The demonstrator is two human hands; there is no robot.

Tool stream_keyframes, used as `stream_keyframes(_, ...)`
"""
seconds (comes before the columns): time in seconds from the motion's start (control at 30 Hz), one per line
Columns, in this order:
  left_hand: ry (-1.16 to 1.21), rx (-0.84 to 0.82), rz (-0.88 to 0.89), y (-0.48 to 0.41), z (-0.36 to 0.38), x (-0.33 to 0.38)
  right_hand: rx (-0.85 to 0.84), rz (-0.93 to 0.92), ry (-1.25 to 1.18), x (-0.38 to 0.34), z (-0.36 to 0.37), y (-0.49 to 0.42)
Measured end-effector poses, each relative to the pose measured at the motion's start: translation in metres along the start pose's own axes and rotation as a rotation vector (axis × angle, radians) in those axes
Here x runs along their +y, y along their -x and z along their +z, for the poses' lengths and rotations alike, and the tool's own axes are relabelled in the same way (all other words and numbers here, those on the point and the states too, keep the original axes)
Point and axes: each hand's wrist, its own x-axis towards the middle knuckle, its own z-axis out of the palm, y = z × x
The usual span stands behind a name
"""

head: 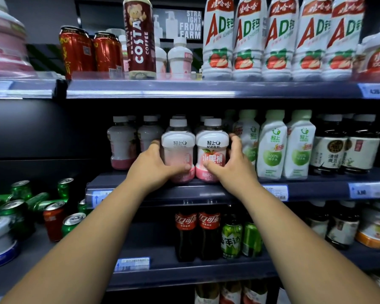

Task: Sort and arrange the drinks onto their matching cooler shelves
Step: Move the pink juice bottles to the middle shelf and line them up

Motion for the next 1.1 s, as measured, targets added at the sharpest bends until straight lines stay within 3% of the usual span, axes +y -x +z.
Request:
stream_keyframes(0.3,-0.034,-0.033,-0.004,0.004,-0.002,0.005,0.002,-0.025,-0.016,-0.004,-0.002,0.006)
stream_keyframes(0.47,-0.052,-0.041,0.049,0.005,-0.014,-0.002,0.064,-0.013,-0.248,-0.009,-0.005,0.005)
stream_keyframes(0.7,-0.073,0.042,0.154,0.007,-0.053,-0.018,0.298,-0.289,-0.215,-0.046,-0.005,0.019)
stream_keyframes(0.93,-0.078,0.128,0.223,0.01,-0.124,-0.037,0.282,-0.472,-0.293,-0.119,0.013,0.029)
stream_keyframes(1.1,-0.125,0.201,0.289,0.014,-0.188,-0.059,0.092,-0.518,-0.355,-0.181,0.039,0.034)
